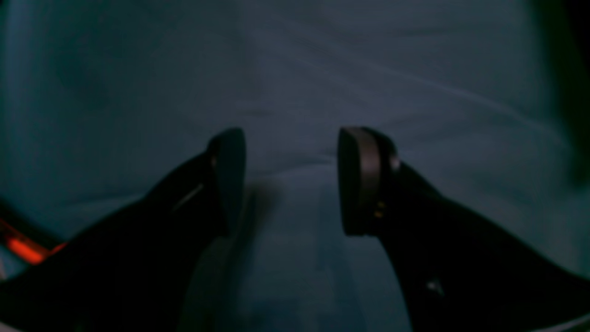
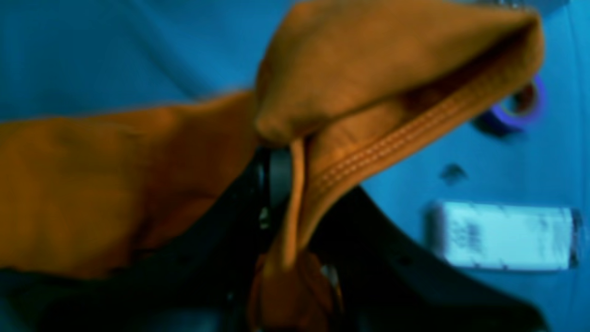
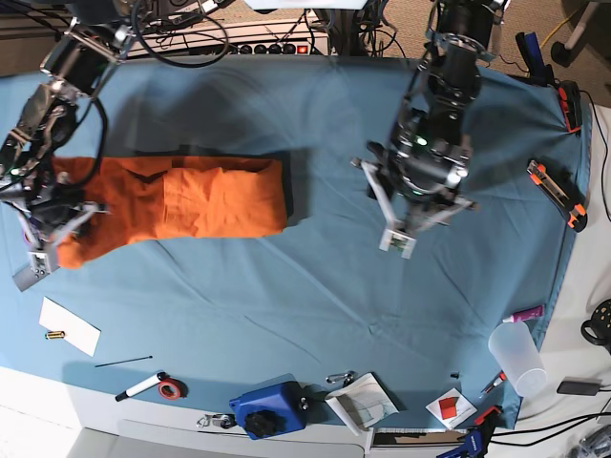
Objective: Layout the t-shirt on the table in an organized manner, then fold the t-shirt properly
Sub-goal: 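Grasp the strip end with the right gripper and fold it over the stack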
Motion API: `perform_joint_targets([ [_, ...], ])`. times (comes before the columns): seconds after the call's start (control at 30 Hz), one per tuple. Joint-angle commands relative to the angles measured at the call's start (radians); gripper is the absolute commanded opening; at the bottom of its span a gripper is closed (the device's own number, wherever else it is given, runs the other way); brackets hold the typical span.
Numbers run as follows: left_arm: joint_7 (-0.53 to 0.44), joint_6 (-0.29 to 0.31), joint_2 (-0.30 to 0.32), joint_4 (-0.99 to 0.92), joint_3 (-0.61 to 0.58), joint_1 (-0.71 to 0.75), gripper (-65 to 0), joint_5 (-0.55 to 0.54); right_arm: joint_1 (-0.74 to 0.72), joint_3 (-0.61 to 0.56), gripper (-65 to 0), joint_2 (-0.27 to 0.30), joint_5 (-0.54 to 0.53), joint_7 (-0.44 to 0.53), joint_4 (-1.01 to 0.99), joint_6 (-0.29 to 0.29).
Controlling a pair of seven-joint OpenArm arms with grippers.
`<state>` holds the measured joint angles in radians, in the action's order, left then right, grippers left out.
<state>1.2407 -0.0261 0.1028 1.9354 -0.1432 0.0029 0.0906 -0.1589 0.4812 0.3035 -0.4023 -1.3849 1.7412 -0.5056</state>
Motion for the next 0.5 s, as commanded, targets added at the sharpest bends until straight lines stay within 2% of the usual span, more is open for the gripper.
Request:
perform_joint_targets([
  [0.0,-0.01,-0.004,0.0,0.016,0.03,-0.014,-34.6,0.01,-0.018,-0.013,-65.0,0.002,-0.011,0.021,0.039,-0.001],
  [0.13,-0.012,0.005,0.001,0.016,0.164,-0.013,-34.6,-0.053,-0.018,-0.111,-65.0,-0.064,0.028,0.024,0.083,0.01],
  [0.27,-0.027,0.054,0.001,0.016,0.264,0.005,-34.5,-0.144,-0.019,-0.243,-65.0,-0.111,0.041,0.023,0.086,0.015],
  [0.47,-0.029,0.092,0.0,0.016,0.348,0.05,-34.5,-0.156,-0.015,-0.416,-65.0,-0.146,0.041,0.025,0.122,0.048],
])
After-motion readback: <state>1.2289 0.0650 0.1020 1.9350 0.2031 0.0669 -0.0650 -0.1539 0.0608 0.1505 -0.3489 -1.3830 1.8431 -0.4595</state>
